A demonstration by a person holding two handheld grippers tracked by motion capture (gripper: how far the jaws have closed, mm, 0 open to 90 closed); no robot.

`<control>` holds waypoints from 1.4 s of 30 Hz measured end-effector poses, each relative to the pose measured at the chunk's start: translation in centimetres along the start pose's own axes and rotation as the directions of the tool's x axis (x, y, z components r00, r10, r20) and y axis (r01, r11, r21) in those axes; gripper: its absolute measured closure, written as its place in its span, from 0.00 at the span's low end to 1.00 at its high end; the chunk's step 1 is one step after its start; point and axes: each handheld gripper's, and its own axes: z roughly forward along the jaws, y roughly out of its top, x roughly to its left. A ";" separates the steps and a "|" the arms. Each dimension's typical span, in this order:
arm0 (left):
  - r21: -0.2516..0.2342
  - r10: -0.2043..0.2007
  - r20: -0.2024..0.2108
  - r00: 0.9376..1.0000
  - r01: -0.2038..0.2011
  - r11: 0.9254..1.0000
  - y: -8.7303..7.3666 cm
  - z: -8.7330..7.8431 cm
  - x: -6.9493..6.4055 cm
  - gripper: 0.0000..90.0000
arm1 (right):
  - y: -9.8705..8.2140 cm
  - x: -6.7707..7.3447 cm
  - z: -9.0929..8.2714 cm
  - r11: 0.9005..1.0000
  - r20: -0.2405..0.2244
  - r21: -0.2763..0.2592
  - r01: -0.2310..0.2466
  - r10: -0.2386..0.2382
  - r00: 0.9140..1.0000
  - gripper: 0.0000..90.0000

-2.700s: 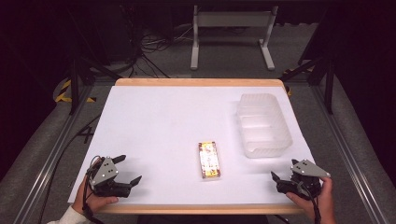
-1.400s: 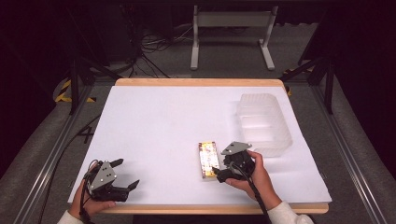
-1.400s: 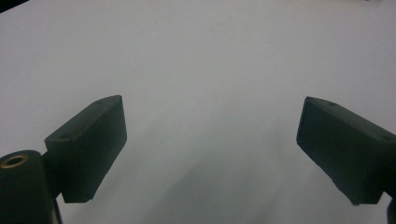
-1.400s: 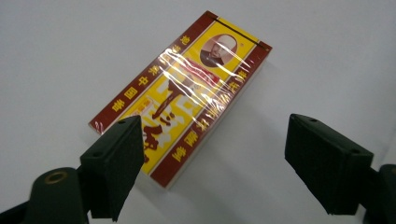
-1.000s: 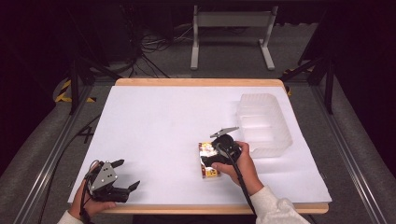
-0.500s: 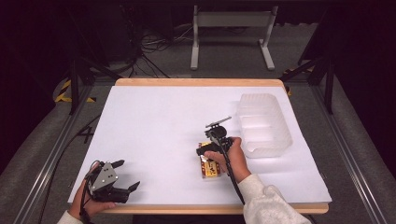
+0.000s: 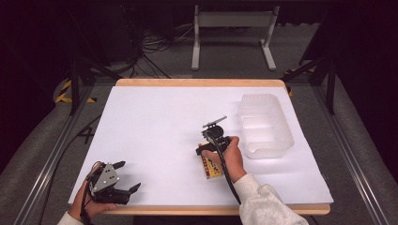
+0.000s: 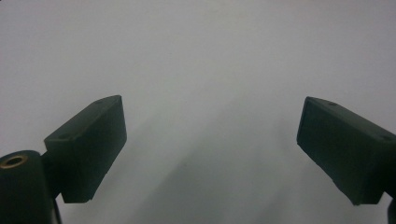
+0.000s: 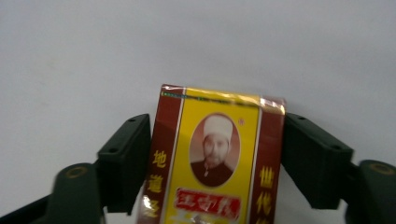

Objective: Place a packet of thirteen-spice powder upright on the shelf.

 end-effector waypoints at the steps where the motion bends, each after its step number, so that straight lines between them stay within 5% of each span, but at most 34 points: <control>1: 0.003 0.002 -0.001 1.000 -0.002 1.000 0.0 0.0 0.0 0.10 | 0.0 0.0 -0.3 1.000 0.007 -0.021 0.009 -0.009 1.000 0.36; 10: 0.006 0.006 0.001 1.000 -0.006 1.000 0.0 0.0 -0.1 0.10 | 0.1 0.5 -0.1 0.996 0.036 0.005 0.089 -0.089 0.995 0.36; 21: 0.008 0.006 -0.001 1.000 -0.006 1.000 0.0 0.0 -0.1 0.10 | 0.1 0.1 -4.3 0.983 0.030 -0.159 0.087 -0.084 0.996 0.36; 31: 0.007 0.013 0.001 1.000 -0.013 1.000 0.1 0.1 -0.2 0.10 | -0.2 -1.4 -7.4 0.952 0.059 -0.288 0.107 -0.094 0.994 0.36; 34: 0.008 0.009 0.003 1.000 -0.009 1.000 0.1 0.1 -0.1 0.10 | -0.1 -1.9 -8.1 0.933 0.070 -0.341 0.120 -0.102 0.992 0.36; 42: 0.010 0.011 0.004 1.000 -0.011 1.000 0.0 0.0 -0.2 0.10 | 0.5 -3.6 -9.0 0.902 0.097 -0.411 0.131 -0.100 0.990 0.36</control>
